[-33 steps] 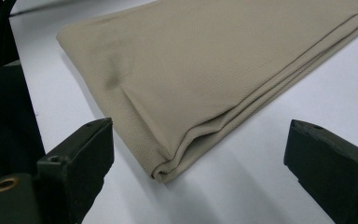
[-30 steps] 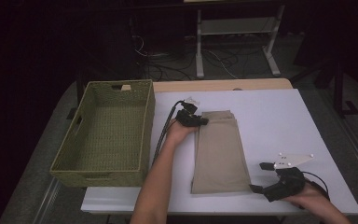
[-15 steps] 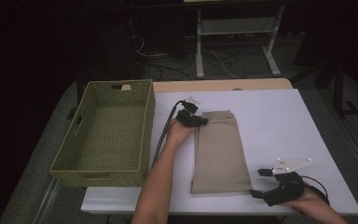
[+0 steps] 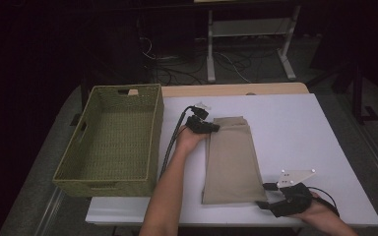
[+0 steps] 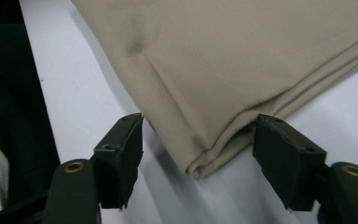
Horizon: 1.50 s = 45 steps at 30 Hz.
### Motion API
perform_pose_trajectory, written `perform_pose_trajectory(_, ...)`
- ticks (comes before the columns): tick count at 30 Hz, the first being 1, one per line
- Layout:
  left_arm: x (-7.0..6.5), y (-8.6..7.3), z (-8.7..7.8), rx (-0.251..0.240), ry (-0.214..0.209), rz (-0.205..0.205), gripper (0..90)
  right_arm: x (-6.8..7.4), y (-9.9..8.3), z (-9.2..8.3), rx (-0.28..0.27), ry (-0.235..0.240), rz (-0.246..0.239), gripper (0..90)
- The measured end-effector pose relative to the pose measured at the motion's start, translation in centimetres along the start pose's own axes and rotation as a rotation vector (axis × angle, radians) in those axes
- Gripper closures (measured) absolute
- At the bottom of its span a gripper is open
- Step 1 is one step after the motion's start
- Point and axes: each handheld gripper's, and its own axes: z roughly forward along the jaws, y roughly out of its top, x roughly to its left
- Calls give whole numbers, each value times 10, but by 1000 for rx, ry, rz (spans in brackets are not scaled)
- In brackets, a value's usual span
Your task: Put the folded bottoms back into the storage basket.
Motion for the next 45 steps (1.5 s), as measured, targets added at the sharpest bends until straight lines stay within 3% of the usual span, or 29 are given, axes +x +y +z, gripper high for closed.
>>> perform_pose_trajectory(8, -1, 0, 0, 1, 4, 0, 784, 0, 0, 1, -4, -57, -53, 549)
perform_pose_trajectory(19, -1, 0, 0, -3, 3, -1, 785, 0, 4, 3, 10, -14, -68, 816)
perform_pose_trajectory(28, -2, -3, 0, -41, 4, 0, 790, -1, 9, 2, 22, -13, -93, 841)
perform_pose_trajectory(35, -5, 1, -7, -67, -14, 2, 794, -7, 21, -5, -50, 8, -82, 842)
perform_pose_trajectory(45, -25, 15, -27, -119, -56, 47, 796, -16, 51, -12, -162, 29, -62, 842)
